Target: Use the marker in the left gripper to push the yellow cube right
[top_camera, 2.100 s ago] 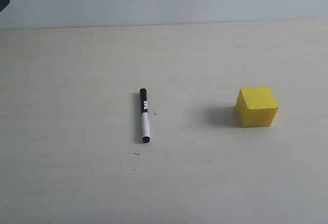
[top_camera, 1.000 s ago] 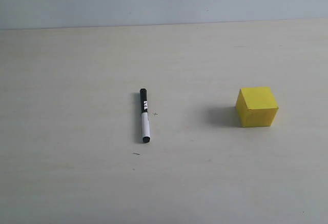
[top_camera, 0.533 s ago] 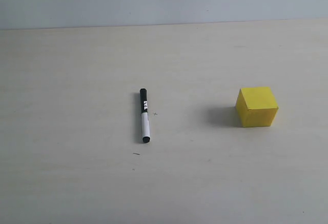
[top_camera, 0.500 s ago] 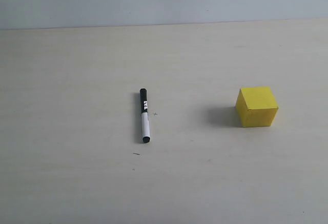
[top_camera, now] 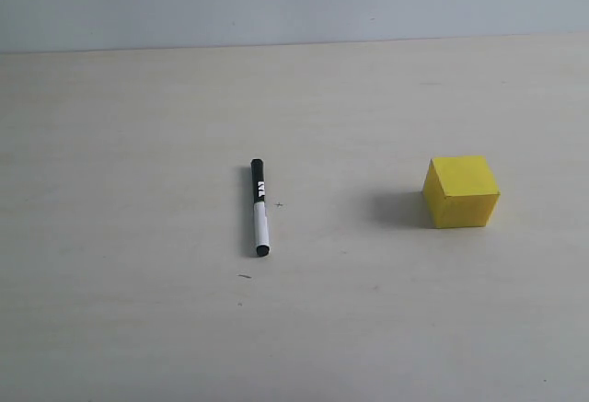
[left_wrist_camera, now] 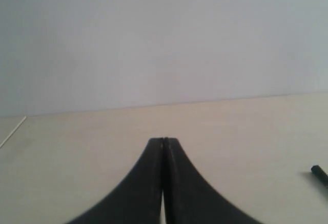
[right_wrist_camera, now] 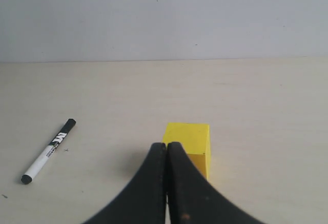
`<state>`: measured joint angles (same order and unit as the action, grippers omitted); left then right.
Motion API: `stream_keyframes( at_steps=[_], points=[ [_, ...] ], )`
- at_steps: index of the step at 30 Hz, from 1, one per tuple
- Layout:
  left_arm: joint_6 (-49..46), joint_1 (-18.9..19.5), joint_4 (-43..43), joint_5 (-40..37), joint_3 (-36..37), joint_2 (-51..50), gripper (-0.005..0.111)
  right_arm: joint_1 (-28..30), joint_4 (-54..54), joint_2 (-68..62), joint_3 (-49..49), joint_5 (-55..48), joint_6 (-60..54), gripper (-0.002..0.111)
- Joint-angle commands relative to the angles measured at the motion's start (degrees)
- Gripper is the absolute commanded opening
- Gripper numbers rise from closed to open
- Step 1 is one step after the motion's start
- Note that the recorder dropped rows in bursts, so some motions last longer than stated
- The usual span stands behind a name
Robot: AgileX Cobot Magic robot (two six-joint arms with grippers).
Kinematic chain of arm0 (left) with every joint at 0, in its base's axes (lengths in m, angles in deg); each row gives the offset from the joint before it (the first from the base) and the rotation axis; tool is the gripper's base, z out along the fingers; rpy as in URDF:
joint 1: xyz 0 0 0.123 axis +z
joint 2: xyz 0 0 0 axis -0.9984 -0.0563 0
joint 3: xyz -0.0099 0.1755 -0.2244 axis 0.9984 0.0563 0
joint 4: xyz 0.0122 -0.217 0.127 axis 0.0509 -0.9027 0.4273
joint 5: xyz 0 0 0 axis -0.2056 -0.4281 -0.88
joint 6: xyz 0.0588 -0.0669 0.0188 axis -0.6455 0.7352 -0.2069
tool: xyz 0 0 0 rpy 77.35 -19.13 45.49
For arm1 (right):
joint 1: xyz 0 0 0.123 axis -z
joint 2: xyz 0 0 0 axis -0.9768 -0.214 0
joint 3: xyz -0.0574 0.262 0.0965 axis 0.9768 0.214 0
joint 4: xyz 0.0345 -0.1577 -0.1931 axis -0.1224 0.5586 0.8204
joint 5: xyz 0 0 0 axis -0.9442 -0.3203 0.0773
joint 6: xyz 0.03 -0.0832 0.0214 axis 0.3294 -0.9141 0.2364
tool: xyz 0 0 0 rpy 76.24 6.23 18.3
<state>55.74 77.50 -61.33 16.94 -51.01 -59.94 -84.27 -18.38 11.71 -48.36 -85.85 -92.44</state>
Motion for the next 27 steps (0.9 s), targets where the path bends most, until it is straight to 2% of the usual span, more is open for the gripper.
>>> stream_keyframes(
  at_steps=[1,12,27],
  points=[
    [-0.1,0.1,0.5,1.6,5.5,0.2,0.001,-0.1,0.1,0.3,0.3,0.4,-0.1,0.0],
    [3.9,0.1,0.5,2.9,11.6,0.2,0.001,-0.1,0.1,0.3,0.3,0.4,-0.1,0.0],
    [11.6,0.1,0.3,2.2,11.6,0.2,0.001,-0.1,0.1,0.3,0.3,0.4,-0.1,0.0]
  ],
)
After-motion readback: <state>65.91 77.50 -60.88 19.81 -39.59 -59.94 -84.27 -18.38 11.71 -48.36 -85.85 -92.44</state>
